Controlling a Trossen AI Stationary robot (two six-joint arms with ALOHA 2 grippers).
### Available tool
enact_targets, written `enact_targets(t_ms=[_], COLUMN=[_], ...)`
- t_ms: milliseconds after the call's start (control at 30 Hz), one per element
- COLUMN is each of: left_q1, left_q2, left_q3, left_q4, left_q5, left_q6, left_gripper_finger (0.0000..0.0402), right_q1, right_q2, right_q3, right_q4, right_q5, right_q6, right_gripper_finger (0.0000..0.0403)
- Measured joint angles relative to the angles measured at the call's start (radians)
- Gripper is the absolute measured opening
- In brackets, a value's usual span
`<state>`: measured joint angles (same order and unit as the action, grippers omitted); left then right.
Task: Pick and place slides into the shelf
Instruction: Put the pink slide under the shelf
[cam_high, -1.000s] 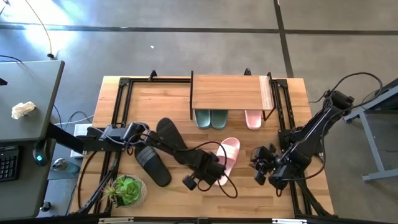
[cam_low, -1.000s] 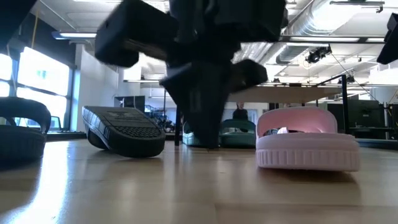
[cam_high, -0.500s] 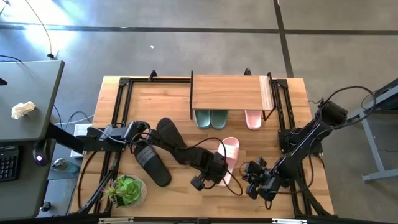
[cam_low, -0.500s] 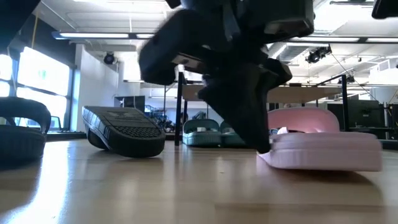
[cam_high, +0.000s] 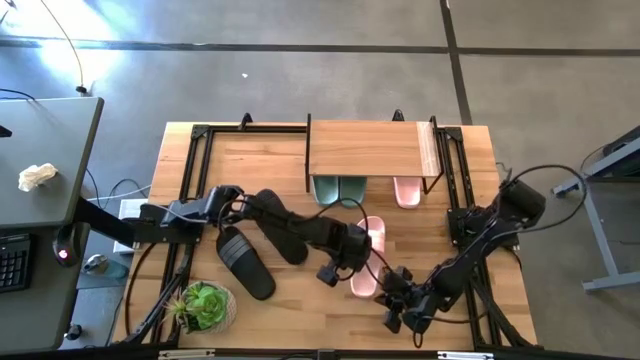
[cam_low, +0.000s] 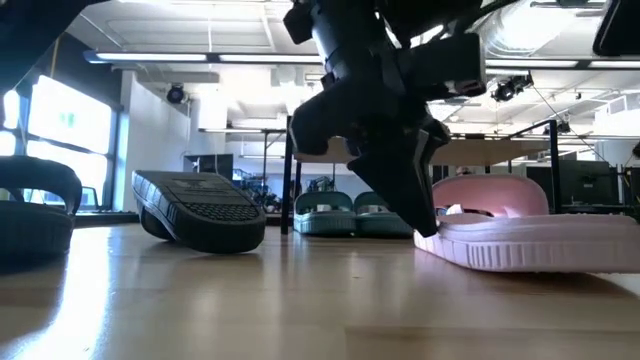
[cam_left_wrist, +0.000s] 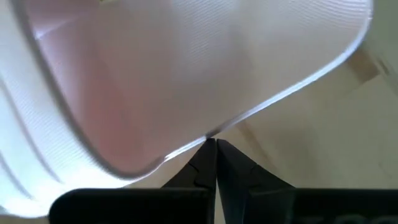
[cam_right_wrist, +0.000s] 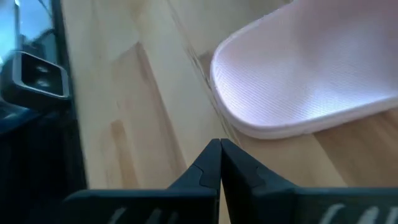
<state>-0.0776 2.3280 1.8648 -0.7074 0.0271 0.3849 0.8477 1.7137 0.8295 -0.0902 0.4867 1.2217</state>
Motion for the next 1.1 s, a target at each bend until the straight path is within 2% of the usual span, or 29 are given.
enact_targets(t_ms=[167, 300, 633, 900, 1100], left_q1=[0.0, -0.008, -0.05, -0.104, -0.127], left_q2=[0.0, 0.0, -0.001, -0.001, -0.001], left_q3=[0.0, 0.01, 0.015, 0.015, 0.015], left_q4=[-0.072, -0.18, -0.439, -0.466, -0.475], left_q5=[-0.099, -0.114, -0.107, -0.107, -0.106], left_q6=[-0.009, -0.028, -0.08, -0.1, -0.101], left_gripper_finger=[0.0, 0.0, 0.0, 0.0, 0.0001], right_q1=[-0.021, -0.035, -0.074, -0.117, -0.13], right_q2=[0.057, 0.079, 0.108, 0.108, 0.106], right_q3=[0.0, 0.0, 0.0, 0.001, 0.003], right_q4=[0.128, 0.21, 0.206, 0.159, 0.093], right_q5=[-0.024, -0.015, 0.013, 0.037, 0.05], right_q6=[-0.045, -0.078, -0.052, -0.059, -0.006], right_gripper_finger=[0.0, 0.0, 0.0, 0.0, 0.0])
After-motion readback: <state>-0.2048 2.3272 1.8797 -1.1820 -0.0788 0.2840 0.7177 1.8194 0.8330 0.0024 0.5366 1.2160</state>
